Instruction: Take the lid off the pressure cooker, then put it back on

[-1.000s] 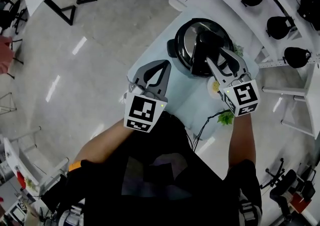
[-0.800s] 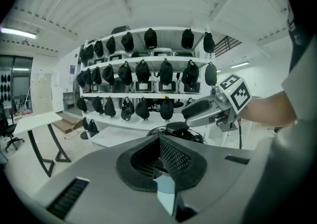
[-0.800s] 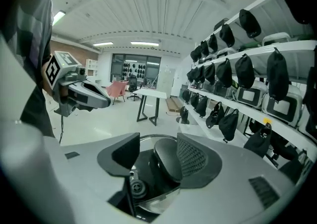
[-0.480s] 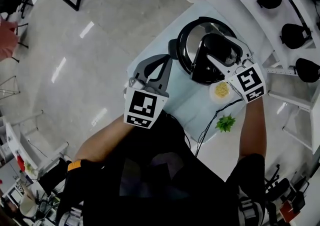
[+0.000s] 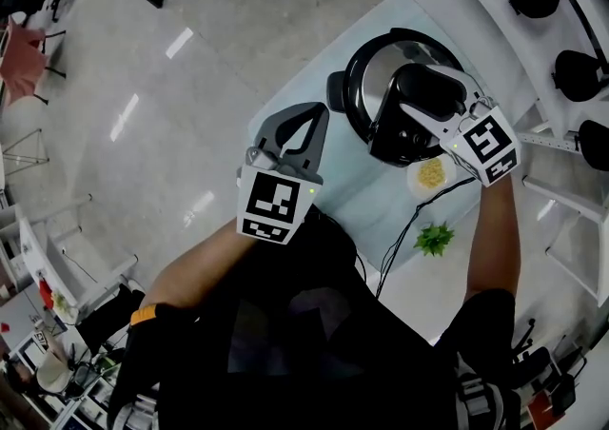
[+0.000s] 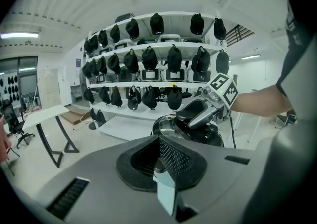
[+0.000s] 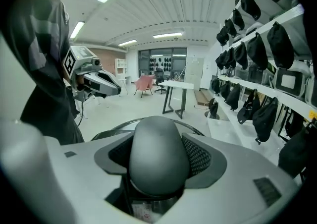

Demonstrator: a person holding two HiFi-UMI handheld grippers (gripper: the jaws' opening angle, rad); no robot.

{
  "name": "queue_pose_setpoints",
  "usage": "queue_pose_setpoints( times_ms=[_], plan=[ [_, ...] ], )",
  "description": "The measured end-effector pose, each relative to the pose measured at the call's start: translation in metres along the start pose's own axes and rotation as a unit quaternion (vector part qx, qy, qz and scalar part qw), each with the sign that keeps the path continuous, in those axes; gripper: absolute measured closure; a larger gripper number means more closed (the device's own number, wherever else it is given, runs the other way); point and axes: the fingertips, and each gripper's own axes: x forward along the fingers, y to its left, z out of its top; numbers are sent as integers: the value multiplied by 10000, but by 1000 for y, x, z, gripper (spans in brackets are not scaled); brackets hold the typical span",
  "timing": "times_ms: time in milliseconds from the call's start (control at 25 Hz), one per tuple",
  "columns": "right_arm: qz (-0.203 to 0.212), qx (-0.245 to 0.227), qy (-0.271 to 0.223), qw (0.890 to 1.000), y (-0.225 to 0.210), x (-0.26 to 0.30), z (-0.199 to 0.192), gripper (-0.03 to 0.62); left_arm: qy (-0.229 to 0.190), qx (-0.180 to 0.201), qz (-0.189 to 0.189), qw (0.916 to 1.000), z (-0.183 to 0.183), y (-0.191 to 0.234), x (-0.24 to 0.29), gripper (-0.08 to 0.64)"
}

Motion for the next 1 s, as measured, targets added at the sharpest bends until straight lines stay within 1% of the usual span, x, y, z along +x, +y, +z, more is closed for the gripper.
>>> queue_pose_setpoints(
  times_ms=[160, 360, 600, 760, 920, 1000],
  plan=[
    [-79, 34, 76, 9999, -1, 0, 0, 288, 21, 6, 2, 10000, 1, -3, 3, 552],
    [-241, 199, 168, 9994, 0, 0, -2, 293, 30, 16, -22, 10000, 1, -12, 5, 552],
    [-556, 464, 182, 9972, -7, 5, -5, 296, 19, 45, 30, 10000, 3, -13, 1, 552],
    [-632, 448, 249, 9967, -6, 7, -4, 296, -15, 47, 62, 10000, 3, -13, -4, 552],
    [-747, 230, 294, 9965, -3, 2, 8, 296, -79, 55, 23, 10000, 5, -14, -10, 552],
    [-792, 205, 277, 9963, 0, -2, 14, 296, -113, 56, -7, 9999, 5, -14, -14, 552]
  ],
)
